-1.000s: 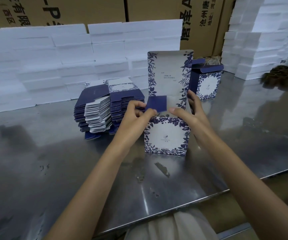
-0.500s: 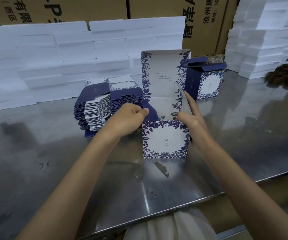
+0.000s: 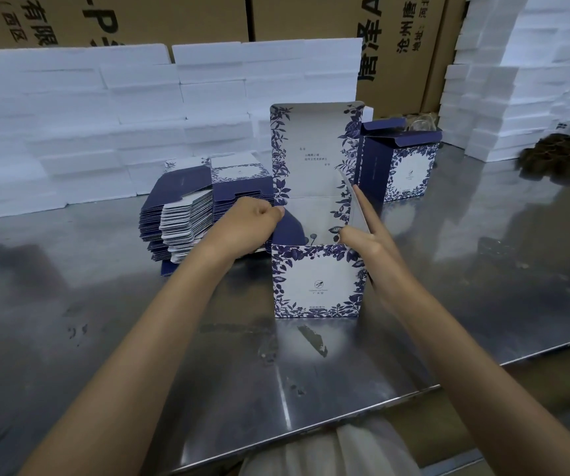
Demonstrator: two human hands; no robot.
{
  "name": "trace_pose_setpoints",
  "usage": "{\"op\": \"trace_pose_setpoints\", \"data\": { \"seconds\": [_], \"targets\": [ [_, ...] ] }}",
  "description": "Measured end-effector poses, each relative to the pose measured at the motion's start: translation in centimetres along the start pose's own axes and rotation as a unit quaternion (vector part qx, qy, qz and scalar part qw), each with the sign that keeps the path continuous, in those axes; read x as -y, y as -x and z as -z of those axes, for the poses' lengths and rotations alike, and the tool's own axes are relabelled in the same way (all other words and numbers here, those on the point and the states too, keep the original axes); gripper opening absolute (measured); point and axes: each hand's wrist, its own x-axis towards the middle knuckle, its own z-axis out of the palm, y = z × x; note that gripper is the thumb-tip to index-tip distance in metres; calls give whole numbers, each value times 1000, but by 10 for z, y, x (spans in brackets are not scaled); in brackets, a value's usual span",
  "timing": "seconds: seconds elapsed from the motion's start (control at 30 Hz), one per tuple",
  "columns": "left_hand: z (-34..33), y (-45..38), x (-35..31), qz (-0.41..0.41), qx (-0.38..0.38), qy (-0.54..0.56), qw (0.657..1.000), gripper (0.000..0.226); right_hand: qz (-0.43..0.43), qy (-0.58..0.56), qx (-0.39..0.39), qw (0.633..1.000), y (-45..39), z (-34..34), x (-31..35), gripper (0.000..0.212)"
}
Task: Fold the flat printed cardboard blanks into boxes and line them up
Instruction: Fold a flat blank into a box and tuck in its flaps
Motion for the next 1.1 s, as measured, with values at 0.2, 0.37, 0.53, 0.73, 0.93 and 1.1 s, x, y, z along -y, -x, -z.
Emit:
{"op": "trace_pose_setpoints", "data": {
  "seconds": [0.2, 0.37, 0.53, 0.73, 0.93, 1.1],
  "targets": [
    [5, -7, 0, 19, 9, 21, 1000, 39, 5, 16, 1, 1000, 0, 1, 0, 84],
    [-5, -11, 5, 10, -25, 31, 999, 41, 16, 29, 14, 999, 0, 1, 0, 84],
    [-1, -19, 2, 36, -24, 63, 997, 37, 23, 16, 21, 999, 1, 2, 3, 84],
    [-7, -21, -1, 12, -87, -11, 996, 34, 32, 23, 12, 999, 4, 0, 6, 85],
    [-25, -17, -3, 4, -121, 138, 983, 15, 40, 15, 9, 999, 7, 1, 5, 77],
    [-28, -17, 0, -12, -124, 142, 982, 15, -18, -10, 36, 999, -4, 19, 16, 76]
  ]
}}
